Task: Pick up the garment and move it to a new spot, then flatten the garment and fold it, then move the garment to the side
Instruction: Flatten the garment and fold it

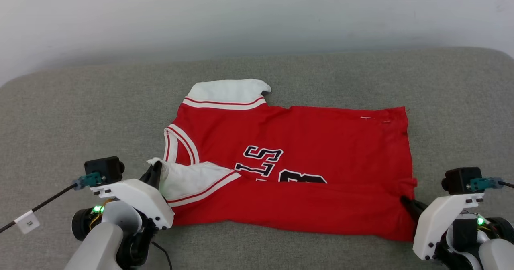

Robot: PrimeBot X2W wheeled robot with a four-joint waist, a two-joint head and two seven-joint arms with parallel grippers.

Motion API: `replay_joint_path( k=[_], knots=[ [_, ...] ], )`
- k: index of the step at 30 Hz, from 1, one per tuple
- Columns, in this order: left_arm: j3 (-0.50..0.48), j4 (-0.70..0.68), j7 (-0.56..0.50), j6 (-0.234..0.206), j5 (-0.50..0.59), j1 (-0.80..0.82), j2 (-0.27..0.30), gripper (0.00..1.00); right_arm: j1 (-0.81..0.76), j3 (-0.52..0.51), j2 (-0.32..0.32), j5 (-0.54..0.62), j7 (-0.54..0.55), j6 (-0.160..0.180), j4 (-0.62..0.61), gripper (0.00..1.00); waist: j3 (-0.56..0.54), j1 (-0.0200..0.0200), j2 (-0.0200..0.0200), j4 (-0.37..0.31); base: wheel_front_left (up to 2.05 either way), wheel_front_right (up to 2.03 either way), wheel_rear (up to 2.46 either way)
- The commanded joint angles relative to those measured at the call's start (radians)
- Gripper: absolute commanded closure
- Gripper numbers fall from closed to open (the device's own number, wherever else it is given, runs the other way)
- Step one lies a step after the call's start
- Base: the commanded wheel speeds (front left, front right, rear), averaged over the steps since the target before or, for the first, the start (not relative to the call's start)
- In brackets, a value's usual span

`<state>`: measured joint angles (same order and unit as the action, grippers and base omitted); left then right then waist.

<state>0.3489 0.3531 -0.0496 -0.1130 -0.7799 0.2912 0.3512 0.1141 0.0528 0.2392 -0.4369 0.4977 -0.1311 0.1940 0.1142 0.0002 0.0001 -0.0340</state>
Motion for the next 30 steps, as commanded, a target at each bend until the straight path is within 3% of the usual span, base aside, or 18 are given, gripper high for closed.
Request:
replay_joint_path(
  k=[1,3,6,7,8,9,10,11,22,27,30],
  knots=[
    [0.004,0.037,-0.003,0.012,-0.005,0.025,-0.007,1.0,0.026,0.014,-0.001,0.009,-0.012,0.001,0.019,1.0,0.032,-0.0002,-0.0001,-0.01,0.0,0.0,0.0],
    [0.014,0.097,-0.014,0.03,-0.011,0.055,-0.022,1.0,0.053,0.035,0.001,0.013,-0.031,0.001,0.056,1.0,0.05,-0.0002,-0.0001,-0.014,0.0,0.0,0.0],
    [0.022,0.178,-0.032,0.059,-0.027,0.09,-0.038,1.0,0.086,0.059,0.0,0.016,-0.074,0.001,0.116,0.64,0.066,-0.0002,-0.0001,-0.019,0.0,0.0,0.0],
    [0.025,0.197,-0.035,0.068,-0.03,0.097,-0.041,0.89,0.093,0.067,0.0,0.016,-0.087,0.001,0.136,0.51,0.069,-0.0002,-0.0001,-0.02,0.0,0.0,0.0],
    [0.028,0.216,-0.04,0.074,-0.033,0.104,-0.045,0.61,0.097,0.072,-0.002,0.008,-0.098,0.001,0.156,0.0,0.069,-0.0002,-0.0001,-0.019,0.0,0.0,0.0],
    [0.028,0.232,-0.041,0.082,-0.037,0.107,-0.048,0.39,0.1,0.083,-0.001,0.006,-0.111,0.001,0.171,0.0,0.069,-0.0002,-0.0001,-0.018,0.0,0.0,0.0],
    [0.027,0.245,-0.04,0.089,-0.043,0.11,-0.052,0.05,0.102,0.097,0.005,0.003,-0.125,0.001,0.183,0.0,0.068,-0.0002,-0.0001,-0.017,0.0,0.0,0.0],
    [0.025,0.258,-0.037,0.096,-0.046,0.113,-0.052,0.0,0.101,0.104,0.009,-0.004,-0.145,0.001,0.19,0.0,0.065,-0.0002,-0.0001,-0.016,0.0,0.0,0.0],
    [0.007,0.224,-0.027,0.119,-0.052,0.079,0.022,0.0,-0.008,0.039,0.022,0.024,-0.492,0.001,0.061,0.0,-0.048,-0.0002,-0.0001,-0.005,0.0,0.0,0.0],
    [0.023,0.13,-0.139,0.139,-0.05,0.075,0.111,0.0,-0.072,-0.029,-0.004,0.104,-0.54,0.001,-0.059,0.0,-0.085,-0.0002,-0.0001,-0.011,0.0,0.0,0.0],
    [0.044,0.074,-0.251,0.149,-0.061,0.074,0.168,0.0,-0.102,-0.062,-0.032,0.144,-0.517,0.001,-0.127,0.0,-0.087,-0.0002,-0.0001,-0.021,0.0,0.0,0.0]
  ],
)
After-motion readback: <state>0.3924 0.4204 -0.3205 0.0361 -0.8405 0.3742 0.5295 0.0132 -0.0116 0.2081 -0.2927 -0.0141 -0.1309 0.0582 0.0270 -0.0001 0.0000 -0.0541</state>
